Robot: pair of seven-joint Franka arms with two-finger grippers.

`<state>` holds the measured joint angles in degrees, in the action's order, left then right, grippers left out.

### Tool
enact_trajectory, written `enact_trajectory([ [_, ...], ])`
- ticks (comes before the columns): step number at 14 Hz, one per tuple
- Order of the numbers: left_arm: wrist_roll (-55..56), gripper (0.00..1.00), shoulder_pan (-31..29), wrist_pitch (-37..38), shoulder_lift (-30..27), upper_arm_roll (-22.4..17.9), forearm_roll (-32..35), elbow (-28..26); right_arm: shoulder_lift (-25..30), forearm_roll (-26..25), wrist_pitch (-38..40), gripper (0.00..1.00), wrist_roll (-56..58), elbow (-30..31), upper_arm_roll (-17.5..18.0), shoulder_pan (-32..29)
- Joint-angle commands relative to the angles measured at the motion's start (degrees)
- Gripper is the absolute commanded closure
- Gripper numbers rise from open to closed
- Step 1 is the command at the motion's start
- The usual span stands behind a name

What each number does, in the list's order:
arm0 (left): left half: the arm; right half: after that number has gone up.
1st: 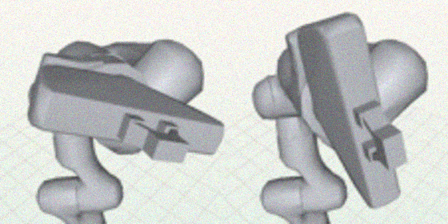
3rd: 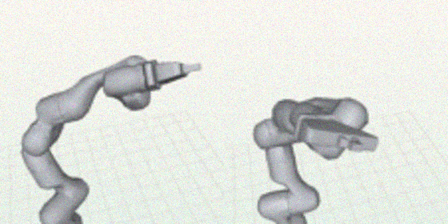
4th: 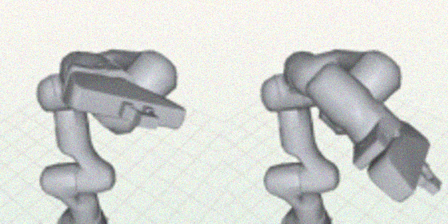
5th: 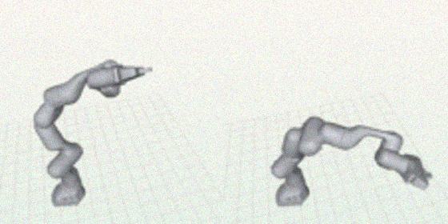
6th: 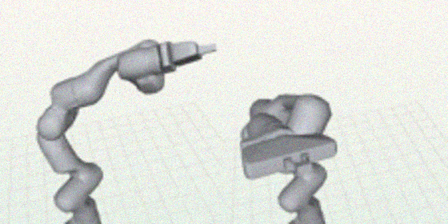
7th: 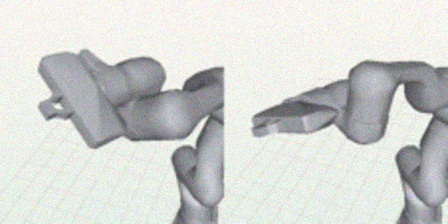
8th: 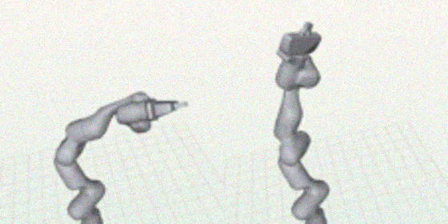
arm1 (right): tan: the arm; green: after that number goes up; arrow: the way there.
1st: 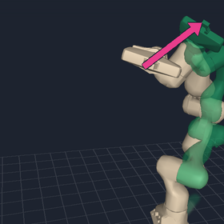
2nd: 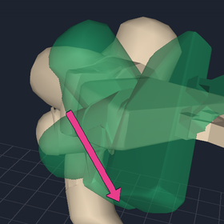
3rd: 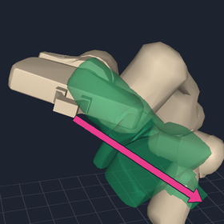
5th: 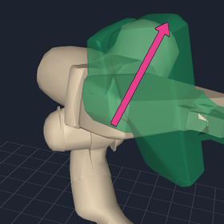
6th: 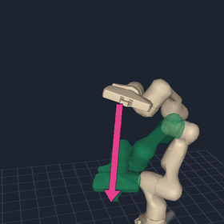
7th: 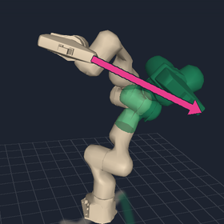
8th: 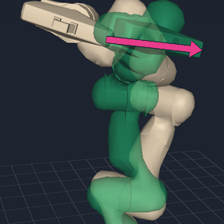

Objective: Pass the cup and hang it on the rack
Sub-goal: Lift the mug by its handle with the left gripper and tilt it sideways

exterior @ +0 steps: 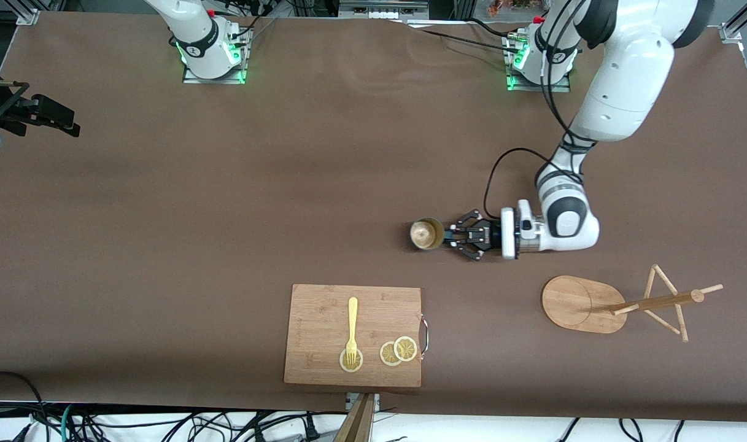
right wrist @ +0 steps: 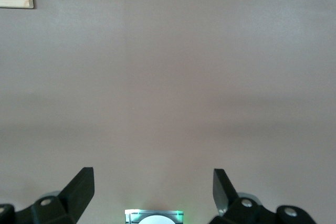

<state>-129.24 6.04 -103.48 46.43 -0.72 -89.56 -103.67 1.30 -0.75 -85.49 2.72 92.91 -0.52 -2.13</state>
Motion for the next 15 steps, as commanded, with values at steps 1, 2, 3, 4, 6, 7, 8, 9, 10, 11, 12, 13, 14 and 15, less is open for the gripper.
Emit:
enact_trajectory([
  [1,9.2,1.0,-5.1,2.3,-6.4,-0.8,3.1,-4.5,0.0,-0.1,1.1,0.0,-0.2,-1.0,0.8,-0.8],
  [2,14.6,1.0,-6.4,4.0,-7.7,-2.3,4.3,-4.4,0.0,-0.2,0.9,0.0,-0.2,-1.0,0.8,-0.8],
  [3,20.2,1.0,-7.1,7.3,-8.7,-4.1,6.7,-4.0,0.0,0.0,1.0,0.0,-0.2,-1.0,0.8,-0.8],
  [4,25.6,1.0,-7.8,10.4,-9.2,-6.1,8.3,-3.6,0.0,0.0,1.0,0.0,-0.2,-1.0,0.7,-0.8],
  [6,31.6,1.0,-10.0,15.9,-9.9,-9.2,8.9,-2.8,0.0,0.0,1.0,0.0,-0.2,-1.0,0.7,-0.8],
  [7,32.9,1.0,-11.3,18.3,-10.0,-10.5,9.4,-1.1,0.0,0.1,1.1,0.0,-0.2,-1.0,0.7,-0.8],
  [8,34.0,1.0,-13.1,21.3,-9.9,-10.6,10.8,-0.3,0.0,0.1,1.1,0.0,-0.2,-1.0,0.7,-0.8],
  [9,35.4,1.0,-15.1,23.3,-9.8,-10.6,11.9,-0.3,0.0,0.2,1.1,0.0,-0.2,-1.0,0.6,-0.8],
  [10,36.2,1.0,-16.8,25.7,-9.7,-10.6,12.6,-0.3,0.0,0.1,1.1,0.0,-0.2,-1.0,0.6,-0.8],
  [11,37.4,1.0,-18.4,28.7,-9.5,-10.6,13.4,-0.3,0.0,0.1,1.1,0.0,-0.2,-1.0,0.6,-0.8],
  [12,40.0,1.0,-20.2,31.6,-9.3,-10.6,14.1,-0.1,0.0,0.1,1.1,0.0,-0.2,-1.0,0.8,-0.8],
  [13,43.9,1.0,-22.5,34.8,-9.3,-10.4,14.8,0.3,0.0,0.1,1.1,0.0,-0.2,-1.0,0.8,-0.8],
  [14,47.0,1.0,-23.7,36.9,-9.3,-10.4,16.0,1.4,0.0,0.1,1.1,0.0,-0.2,-1.0,0.8,-0.8],
  [15,48.1,1.0,-24.9,38.0,-8.6,-10.4,16.7,2.8,0.0,0.1,1.1,0.0,-0.2,-1.0,0.8,-0.8],
])
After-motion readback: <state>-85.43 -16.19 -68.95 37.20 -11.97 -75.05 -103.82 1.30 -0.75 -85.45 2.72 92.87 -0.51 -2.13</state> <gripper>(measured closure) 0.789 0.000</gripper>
